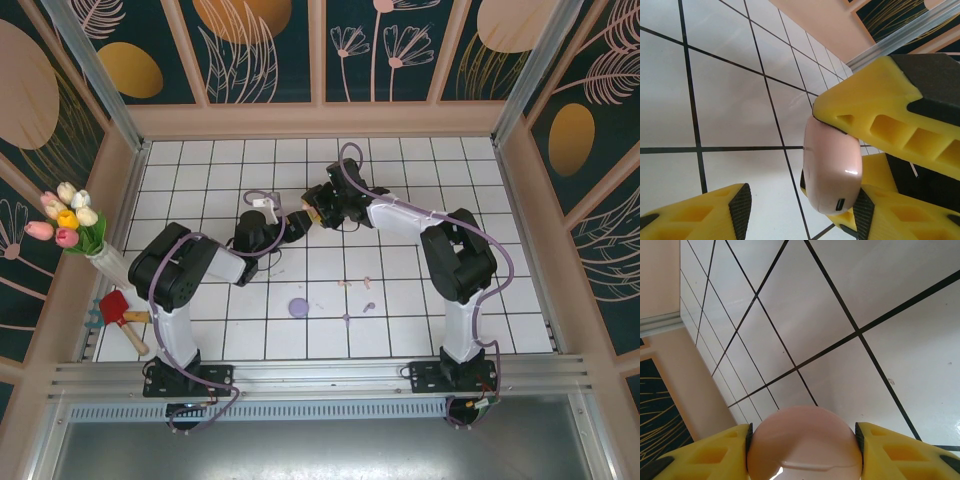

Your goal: Insert the wireless bluetooth earbuds into the charging case

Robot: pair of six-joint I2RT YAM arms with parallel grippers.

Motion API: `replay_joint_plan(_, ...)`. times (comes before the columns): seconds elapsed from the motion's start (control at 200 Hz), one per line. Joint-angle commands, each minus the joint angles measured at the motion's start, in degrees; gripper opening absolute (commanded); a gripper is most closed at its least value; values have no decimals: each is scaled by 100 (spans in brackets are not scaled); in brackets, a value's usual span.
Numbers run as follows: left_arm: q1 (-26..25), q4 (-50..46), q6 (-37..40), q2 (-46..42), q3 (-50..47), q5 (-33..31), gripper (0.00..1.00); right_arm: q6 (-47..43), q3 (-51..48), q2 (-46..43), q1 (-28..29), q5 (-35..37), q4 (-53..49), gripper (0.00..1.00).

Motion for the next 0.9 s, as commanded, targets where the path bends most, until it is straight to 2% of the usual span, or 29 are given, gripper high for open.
replay_joint_plan(0.0, -44, 283, -50, 94, 140, -144, 58, 64, 172, -39, 57, 8, 1, 46)
replay_joint_plan(0.285, -43, 348, -118, 220, 207, -203, 54, 80, 170, -7, 103, 8, 19, 46)
replay_joint_plan(0.686, -45, 406, -165, 331, 274, -229, 41, 89, 155, 15, 123, -10, 39, 46)
replay_joint_plan(0.896, -45, 401, -156, 363, 298, -224, 31, 89, 130, 4, 137, -19, 38, 46)
